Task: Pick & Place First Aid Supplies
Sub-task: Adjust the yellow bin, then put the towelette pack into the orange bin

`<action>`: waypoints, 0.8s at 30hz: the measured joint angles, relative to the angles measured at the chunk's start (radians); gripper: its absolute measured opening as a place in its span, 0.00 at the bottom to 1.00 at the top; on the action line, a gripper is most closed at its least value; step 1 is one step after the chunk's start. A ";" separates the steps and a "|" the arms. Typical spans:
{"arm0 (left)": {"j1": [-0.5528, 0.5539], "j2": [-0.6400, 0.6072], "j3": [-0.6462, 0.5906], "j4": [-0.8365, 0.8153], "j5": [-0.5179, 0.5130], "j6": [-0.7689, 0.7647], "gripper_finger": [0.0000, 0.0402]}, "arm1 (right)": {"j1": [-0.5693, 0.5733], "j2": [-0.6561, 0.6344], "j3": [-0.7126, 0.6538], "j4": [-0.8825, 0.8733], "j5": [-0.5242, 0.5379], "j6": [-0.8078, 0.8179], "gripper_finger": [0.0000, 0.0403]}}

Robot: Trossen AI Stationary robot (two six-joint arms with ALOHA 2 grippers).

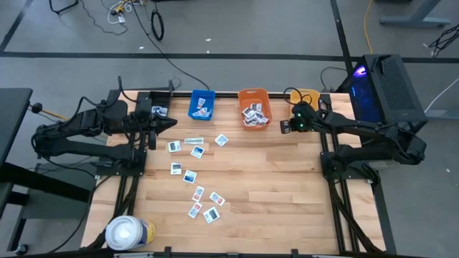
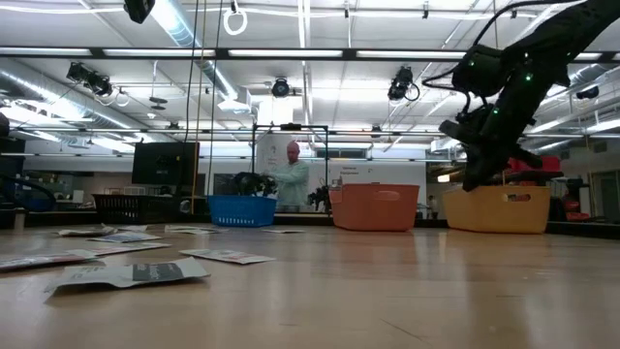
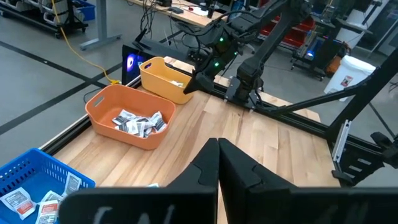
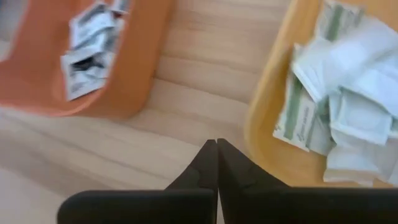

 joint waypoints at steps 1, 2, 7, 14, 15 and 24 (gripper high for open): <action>0.000 0.000 0.000 0.000 0.000 0.000 0.01 | 0.007 -0.011 0.000 0.006 -0.002 -0.017 0.00; 0.000 0.000 0.000 0.000 0.000 -0.001 0.02 | 0.015 -0.023 0.000 0.022 -0.011 -0.038 0.00; 0.000 0.000 0.000 0.000 0.000 -0.006 0.03 | 0.065 -0.096 0.000 0.137 -0.085 -0.143 0.00; -0.002 0.000 0.000 -0.002 0.066 -0.025 0.01 | 0.208 -0.176 0.000 0.400 -0.171 -0.246 0.00; -0.002 0.000 0.000 -0.003 0.078 -0.031 0.01 | 0.232 -0.179 0.000 0.434 -0.169 -0.249 0.00; -0.002 0.000 0.000 -0.075 0.142 -0.077 0.04 | 0.422 -0.182 0.000 0.606 -0.106 -0.259 0.00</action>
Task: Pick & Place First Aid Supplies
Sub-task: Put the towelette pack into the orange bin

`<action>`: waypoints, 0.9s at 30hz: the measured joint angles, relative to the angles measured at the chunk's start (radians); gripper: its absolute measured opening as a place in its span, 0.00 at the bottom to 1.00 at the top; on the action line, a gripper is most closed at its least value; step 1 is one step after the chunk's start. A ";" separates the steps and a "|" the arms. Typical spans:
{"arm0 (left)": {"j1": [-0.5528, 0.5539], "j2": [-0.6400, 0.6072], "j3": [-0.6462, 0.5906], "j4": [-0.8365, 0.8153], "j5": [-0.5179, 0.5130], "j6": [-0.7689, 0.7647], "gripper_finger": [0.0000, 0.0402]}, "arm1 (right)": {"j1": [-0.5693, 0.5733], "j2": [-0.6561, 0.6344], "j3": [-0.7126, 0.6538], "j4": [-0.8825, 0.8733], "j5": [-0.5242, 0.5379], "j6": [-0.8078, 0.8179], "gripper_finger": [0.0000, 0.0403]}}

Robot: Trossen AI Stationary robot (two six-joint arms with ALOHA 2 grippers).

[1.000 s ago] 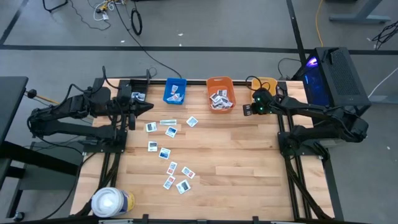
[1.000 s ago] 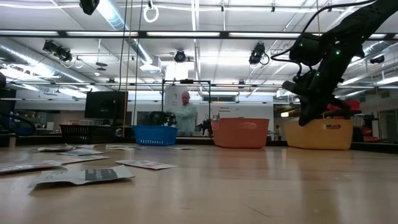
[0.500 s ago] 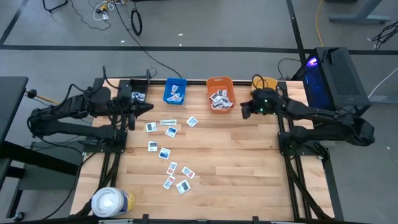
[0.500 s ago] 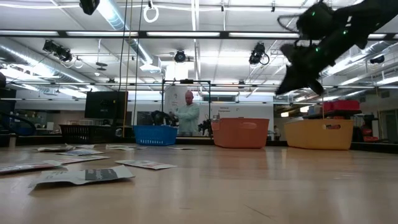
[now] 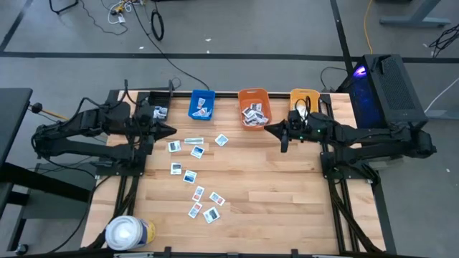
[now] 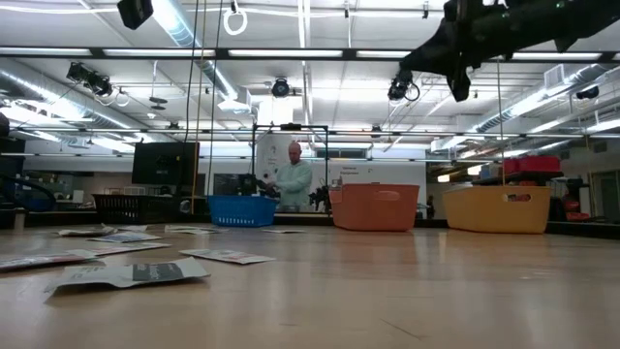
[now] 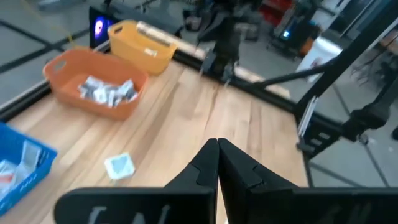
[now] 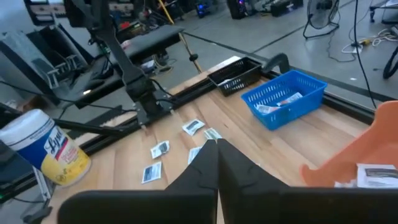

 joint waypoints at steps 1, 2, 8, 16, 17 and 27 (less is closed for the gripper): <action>0.000 0.000 0.000 -0.017 0.001 0.000 0.04 | 0.016 0.000 0.000 0.002 0.017 0.005 0.00; 0.000 0.000 0.000 -0.029 0.008 0.000 0.04 | 0.031 0.000 0.000 0.002 0.031 0.007 0.00; -0.015 0.037 0.000 -0.110 0.028 0.005 0.04 | 0.098 0.000 0.000 0.000 0.104 0.018 0.00; -0.042 0.170 0.000 -0.283 0.013 0.100 0.06 | 0.137 0.000 0.000 -0.004 0.141 0.066 0.00; -0.044 0.190 0.000 -0.299 0.005 0.103 0.07 | 0.141 0.000 0.000 -0.004 0.142 0.072 0.00; -0.050 0.339 0.000 -0.341 -0.014 0.138 0.34 | 0.191 0.001 0.000 -0.004 0.216 0.099 0.00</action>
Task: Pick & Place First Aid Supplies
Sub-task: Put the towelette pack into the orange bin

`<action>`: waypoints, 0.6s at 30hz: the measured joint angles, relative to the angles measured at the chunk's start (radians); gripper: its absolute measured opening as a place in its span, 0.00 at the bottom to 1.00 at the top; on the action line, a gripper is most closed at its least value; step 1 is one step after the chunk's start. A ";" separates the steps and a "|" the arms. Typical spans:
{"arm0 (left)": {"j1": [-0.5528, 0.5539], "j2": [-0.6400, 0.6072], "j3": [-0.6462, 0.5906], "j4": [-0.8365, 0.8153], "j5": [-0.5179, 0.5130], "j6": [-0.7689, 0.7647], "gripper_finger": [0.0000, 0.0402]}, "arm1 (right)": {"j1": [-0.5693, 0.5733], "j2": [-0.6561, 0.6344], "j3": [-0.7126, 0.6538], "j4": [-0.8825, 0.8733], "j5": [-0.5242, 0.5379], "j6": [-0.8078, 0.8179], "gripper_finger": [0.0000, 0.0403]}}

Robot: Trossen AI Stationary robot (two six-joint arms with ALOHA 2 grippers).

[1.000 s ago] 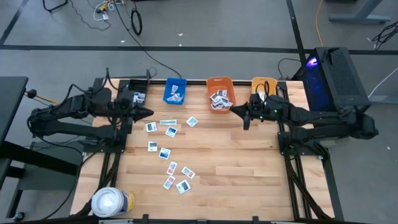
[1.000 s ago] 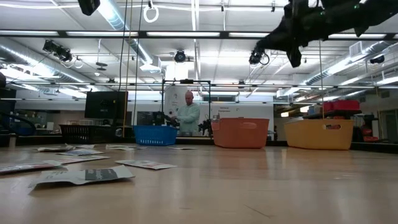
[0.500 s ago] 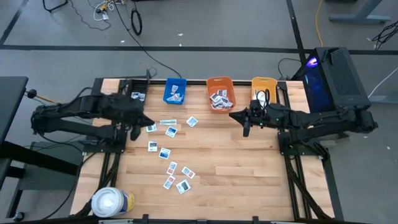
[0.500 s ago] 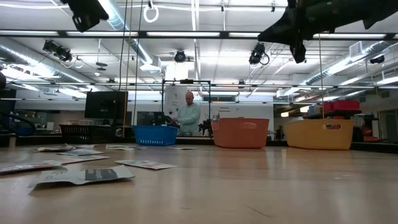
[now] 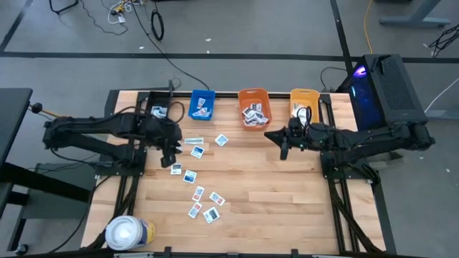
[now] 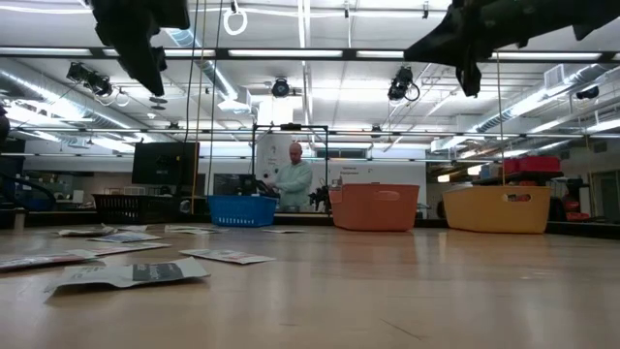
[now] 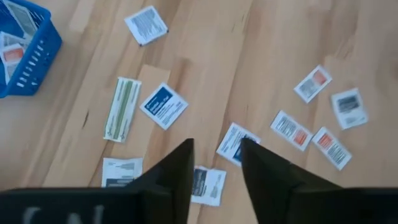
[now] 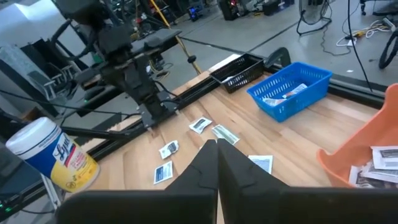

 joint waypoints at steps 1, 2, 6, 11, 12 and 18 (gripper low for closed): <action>-0.004 0.010 0.000 -0.006 0.000 0.019 0.37 | 0.004 0.000 0.000 0.000 0.002 0.000 0.00; -0.008 0.019 0.000 -0.009 -0.001 0.040 0.39 | 0.007 0.000 0.000 0.000 0.002 0.000 0.00; -0.026 0.028 -0.041 0.025 -0.012 0.073 0.45 | 0.021 0.000 0.000 -0.002 0.002 0.000 0.00; -0.041 0.019 -0.176 0.134 -0.015 0.048 0.46 | 0.029 0.000 0.000 -0.002 0.003 0.000 0.00; -0.041 0.020 -0.204 0.160 -0.015 0.046 0.46 | 0.029 0.000 0.000 -0.002 0.007 0.001 0.00; -0.041 0.020 -0.345 0.256 -0.015 -0.008 0.45 | 0.029 0.000 0.000 -0.003 0.028 0.016 0.00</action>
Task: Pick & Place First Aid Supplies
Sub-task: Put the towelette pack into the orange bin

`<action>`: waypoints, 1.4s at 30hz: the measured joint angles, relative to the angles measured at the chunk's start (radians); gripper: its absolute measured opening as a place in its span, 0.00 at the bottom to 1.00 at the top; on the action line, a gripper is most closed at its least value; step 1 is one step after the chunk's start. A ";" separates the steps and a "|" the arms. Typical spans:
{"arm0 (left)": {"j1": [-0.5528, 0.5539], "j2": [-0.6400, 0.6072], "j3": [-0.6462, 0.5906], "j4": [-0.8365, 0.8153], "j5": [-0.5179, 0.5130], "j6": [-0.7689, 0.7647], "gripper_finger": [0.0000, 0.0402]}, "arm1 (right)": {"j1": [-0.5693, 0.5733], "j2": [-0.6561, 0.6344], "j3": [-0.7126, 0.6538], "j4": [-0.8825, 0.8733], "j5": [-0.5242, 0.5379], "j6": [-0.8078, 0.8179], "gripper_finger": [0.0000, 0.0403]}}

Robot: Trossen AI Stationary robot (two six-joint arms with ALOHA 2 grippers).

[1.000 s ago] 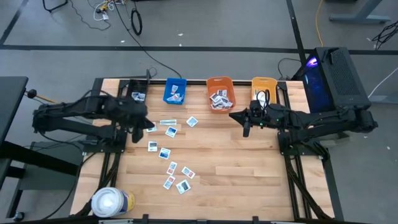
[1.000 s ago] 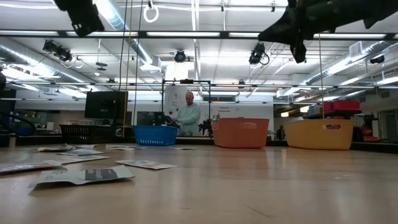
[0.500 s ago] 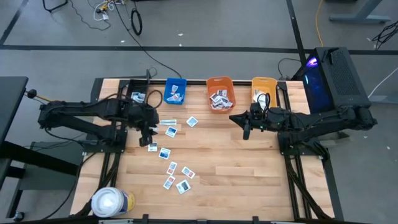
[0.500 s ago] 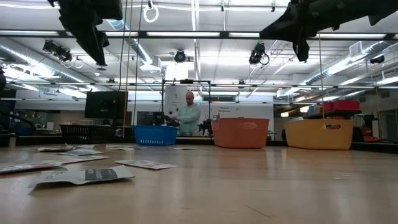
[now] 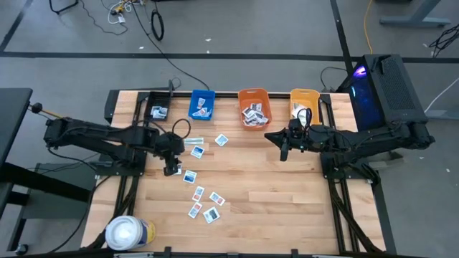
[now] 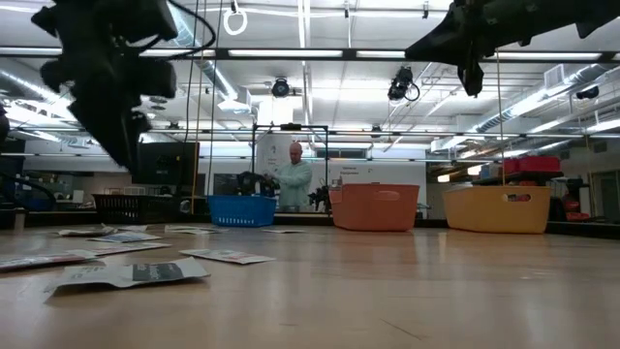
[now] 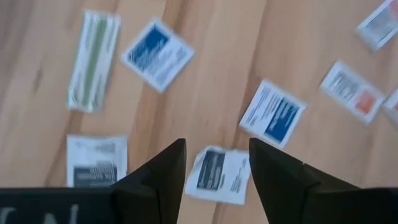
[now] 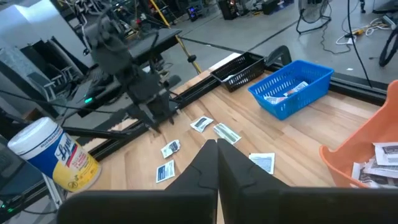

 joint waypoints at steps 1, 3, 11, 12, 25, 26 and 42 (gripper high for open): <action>0.000 0.000 -0.017 0.003 0.000 -0.008 0.45 | 0.000 0.000 0.000 0.000 0.000 0.000 0.00; 0.000 0.000 -0.048 0.003 0.002 -0.014 0.45 | 0.000 0.000 0.000 -0.001 0.000 0.000 0.00; 0.000 0.002 -0.140 0.133 0.051 -0.024 0.45 | 0.000 0.014 0.000 -0.006 0.000 0.000 0.00; 0.000 0.002 -0.151 0.143 0.047 -0.024 0.45 | 0.000 0.017 0.000 -0.006 0.000 0.000 0.00; 0.000 0.002 -0.272 0.251 -0.042 -0.012 0.45 | 0.000 0.050 0.000 -0.002 0.000 0.006 0.00; 0.000 0.002 -0.278 0.260 -0.041 -0.009 0.45 | 0.000 0.051 0.000 0.001 0.000 0.007 0.00; 0.000 0.002 -0.325 0.365 -0.007 0.107 0.44 | 0.000 0.051 0.000 0.011 0.000 0.005 0.00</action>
